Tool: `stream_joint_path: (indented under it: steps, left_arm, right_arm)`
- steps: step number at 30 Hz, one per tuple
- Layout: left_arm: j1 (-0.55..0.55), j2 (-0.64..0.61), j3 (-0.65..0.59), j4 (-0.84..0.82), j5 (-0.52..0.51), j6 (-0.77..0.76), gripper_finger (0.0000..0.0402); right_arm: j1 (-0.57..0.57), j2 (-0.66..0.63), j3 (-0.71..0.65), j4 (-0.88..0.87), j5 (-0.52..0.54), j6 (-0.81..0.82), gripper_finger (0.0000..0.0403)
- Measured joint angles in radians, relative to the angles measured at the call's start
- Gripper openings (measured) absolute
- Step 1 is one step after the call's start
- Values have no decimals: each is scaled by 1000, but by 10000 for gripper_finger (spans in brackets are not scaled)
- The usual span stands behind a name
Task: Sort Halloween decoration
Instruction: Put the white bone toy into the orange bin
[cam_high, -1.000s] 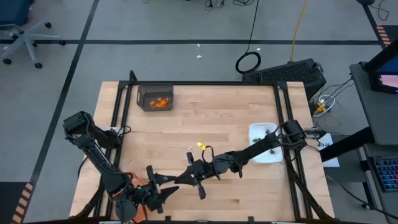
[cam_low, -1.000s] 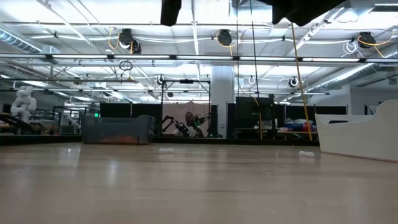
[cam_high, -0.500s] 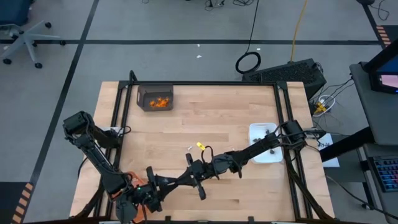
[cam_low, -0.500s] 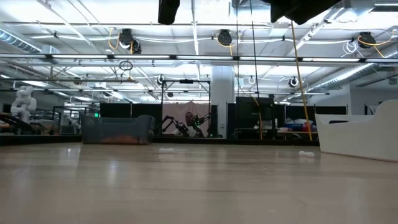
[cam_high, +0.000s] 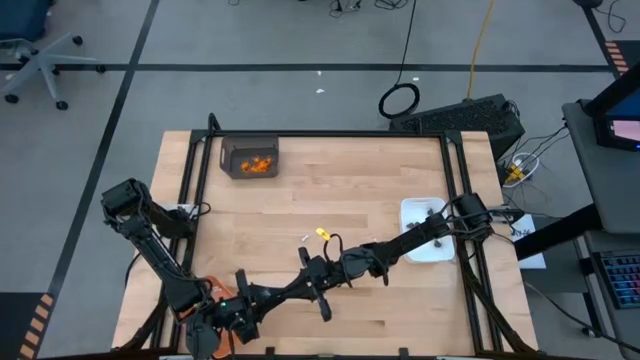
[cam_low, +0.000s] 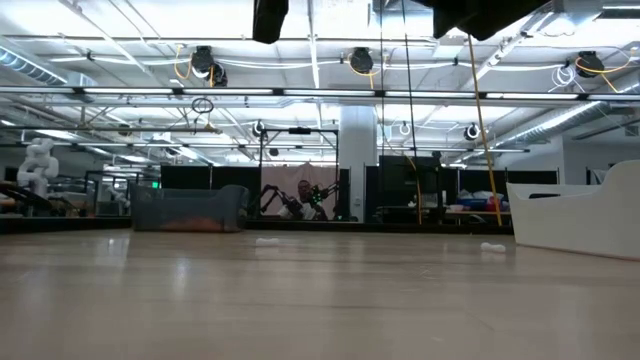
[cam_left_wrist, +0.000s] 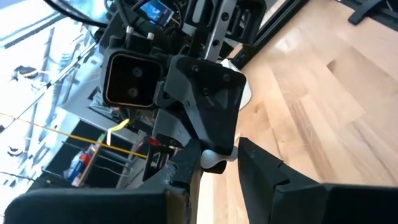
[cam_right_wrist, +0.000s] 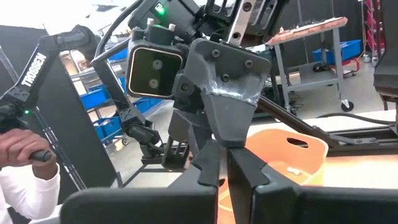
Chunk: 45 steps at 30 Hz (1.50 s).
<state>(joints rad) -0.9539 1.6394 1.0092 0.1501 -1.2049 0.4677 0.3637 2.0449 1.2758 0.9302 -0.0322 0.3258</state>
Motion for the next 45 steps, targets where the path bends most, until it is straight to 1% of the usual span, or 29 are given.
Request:
stream_joint_path:
  steps: [4,10,15,19,22,25,29,32,34,37,45]
  left_arm:
    - [4,0,0,0,21,29,84]
    - [5,0,0,0,23,66,84]
    - [5,0,0,0,30,109,83]
    - [14,0,0,-1,35,128,83]
    - [16,0,0,0,41,183,83]
    - [21,0,0,-1,58,250,83]
    - [21,0,0,-6,75,389,83]
    - [25,0,0,-1,118,485,83]
    - [26,0,0,-2,134,536,83]
    - [27,0,0,-2,136,567,83]
    - [36,0,0,-2,149,575,83]
  right_arm:
    - [0,0,0,-2,-3,3,0]
    - [-1,0,0,-2,-4,0,8]
    - [-1,0,0,-2,-3,-61,14]
    - [-1,0,-1,-2,-3,-74,15]
    - [-3,0,-2,-2,-24,-101,15]
    - [-3,0,-2,-9,-26,-176,15]
    - [-3,0,-2,-26,-44,-259,15]
    - [-3,0,-2,-37,-76,-277,15]
    - [-2,0,-2,-45,-78,-283,15]
    - [-2,0,-2,-45,-79,-289,16]
    - [-2,0,-2,-53,-80,-265,16]
